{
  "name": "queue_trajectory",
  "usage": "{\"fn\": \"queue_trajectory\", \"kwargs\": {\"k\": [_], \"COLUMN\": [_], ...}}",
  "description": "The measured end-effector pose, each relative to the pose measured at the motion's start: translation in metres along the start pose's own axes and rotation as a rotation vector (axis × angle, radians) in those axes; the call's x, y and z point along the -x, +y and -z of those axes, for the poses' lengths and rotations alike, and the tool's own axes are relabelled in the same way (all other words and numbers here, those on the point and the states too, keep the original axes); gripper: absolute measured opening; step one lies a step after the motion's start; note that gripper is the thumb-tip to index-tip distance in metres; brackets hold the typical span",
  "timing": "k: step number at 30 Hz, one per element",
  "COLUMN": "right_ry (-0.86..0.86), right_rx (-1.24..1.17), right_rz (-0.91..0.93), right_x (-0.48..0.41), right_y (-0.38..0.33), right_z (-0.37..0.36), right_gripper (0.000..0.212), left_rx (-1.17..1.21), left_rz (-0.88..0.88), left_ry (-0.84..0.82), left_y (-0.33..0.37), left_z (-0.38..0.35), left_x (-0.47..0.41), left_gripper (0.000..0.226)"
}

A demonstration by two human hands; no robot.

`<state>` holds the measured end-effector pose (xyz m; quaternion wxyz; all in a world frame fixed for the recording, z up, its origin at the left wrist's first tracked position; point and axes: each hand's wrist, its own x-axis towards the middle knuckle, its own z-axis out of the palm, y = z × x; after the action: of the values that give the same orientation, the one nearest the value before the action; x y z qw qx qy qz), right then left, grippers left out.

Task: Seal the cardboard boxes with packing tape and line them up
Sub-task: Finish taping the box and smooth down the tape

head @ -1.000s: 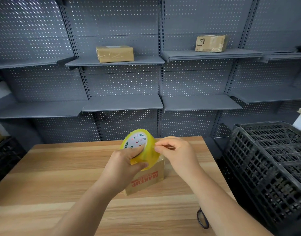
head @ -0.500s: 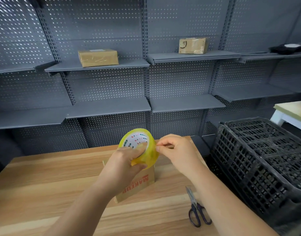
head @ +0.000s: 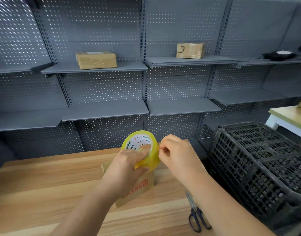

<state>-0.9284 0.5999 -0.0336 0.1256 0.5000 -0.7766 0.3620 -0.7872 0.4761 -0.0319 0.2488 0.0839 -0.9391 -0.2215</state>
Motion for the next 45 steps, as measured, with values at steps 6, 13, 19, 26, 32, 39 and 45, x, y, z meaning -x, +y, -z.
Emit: {"fn": "queue_trajectory", "kwargs": {"k": [6, 13, 19, 26, 32, 39, 45], "right_ry": [0.023, -0.003, -0.02, -0.019, 0.068, 0.117, 0.057], "right_rx": [-0.041, -0.124, -0.444, -0.638, -0.405, -0.222, -0.316], "right_rz": [0.045, 0.138, -0.077, -0.184, 0.014, 0.086, 0.085], "right_x": [-0.007, -0.009, -0.004, 0.0, 0.004, 0.008, 0.006], "right_y": [-0.012, -0.016, -0.006, 0.004, 0.005, 0.004, 0.013], "right_z": [-0.018, -0.023, -0.023, -0.03, -0.03, -0.036, -0.036], "right_gripper": [0.019, 0.019, 0.014, 0.02, 0.008, 0.006, 0.009], "left_rx": [0.018, 0.067, 0.129, 0.176, 0.105, 0.085, 0.13], "left_rz": [0.024, 0.227, 0.382, 0.374, 0.358, 0.412, 0.467], "left_ry": [0.045, 0.104, 0.155, 0.19, 0.209, 0.211, 0.211], "left_y": [-0.009, -0.009, -0.006, 0.001, 0.003, 0.007, 0.006], "left_z": [0.011, 0.01, 0.01, 0.004, -0.004, -0.011, -0.014], "left_x": [0.013, 0.022, 0.02, 0.021, 0.019, 0.014, 0.015], "left_gripper": [0.037, 0.048, 0.044, 0.037, 0.045, 0.05, 0.045]}}
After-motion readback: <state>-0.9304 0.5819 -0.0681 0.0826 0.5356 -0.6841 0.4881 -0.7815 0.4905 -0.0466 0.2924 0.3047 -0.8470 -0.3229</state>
